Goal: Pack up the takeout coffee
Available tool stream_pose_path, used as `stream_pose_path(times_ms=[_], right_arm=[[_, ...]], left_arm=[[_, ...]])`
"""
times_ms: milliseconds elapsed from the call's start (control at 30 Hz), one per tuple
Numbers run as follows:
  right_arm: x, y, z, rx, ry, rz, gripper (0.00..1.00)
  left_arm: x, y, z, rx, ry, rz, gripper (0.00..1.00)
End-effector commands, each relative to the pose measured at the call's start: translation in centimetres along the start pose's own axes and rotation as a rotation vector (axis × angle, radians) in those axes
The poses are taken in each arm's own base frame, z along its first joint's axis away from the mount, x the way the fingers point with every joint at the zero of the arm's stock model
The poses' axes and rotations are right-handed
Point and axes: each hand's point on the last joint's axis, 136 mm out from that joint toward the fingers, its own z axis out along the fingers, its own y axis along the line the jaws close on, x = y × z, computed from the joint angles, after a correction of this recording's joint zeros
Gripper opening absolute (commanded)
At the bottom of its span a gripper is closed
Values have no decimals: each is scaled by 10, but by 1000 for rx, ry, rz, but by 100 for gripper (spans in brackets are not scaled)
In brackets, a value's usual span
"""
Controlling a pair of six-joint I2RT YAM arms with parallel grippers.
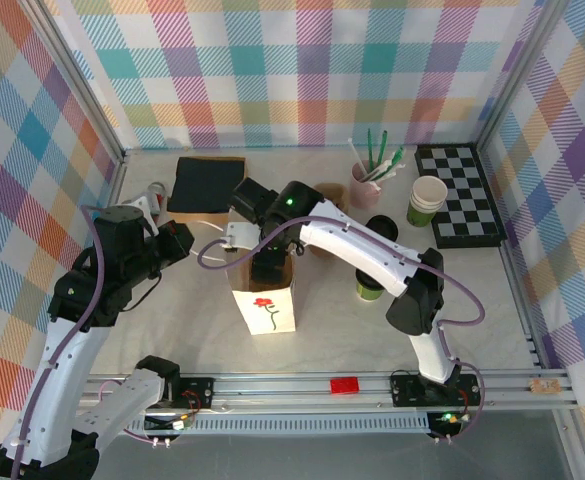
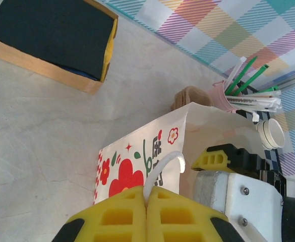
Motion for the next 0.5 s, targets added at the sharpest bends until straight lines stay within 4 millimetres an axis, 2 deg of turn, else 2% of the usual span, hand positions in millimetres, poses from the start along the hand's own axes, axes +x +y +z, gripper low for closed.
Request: stream_pose_path(times_ms=[0,133,200,367,467], right_arm=[[-9,1,-35,27,-65,11,93],[-23,-3,-72,90,-153,23,96],[-26,-5,-90,128,-186,36,97],[-31,-16,-138,223,-295,115,99],[-28,-32,-162,318,-346,209,99]], left_arm=[[-7,-8,-3,41,-21,-9,7],[-5,-16,-1,78,-7,0,9],[-5,-19,0,94,0,6,14],[-8,-24,-5,106,-7,49,48],[-12,-20,-6,63,-9,103,58]])
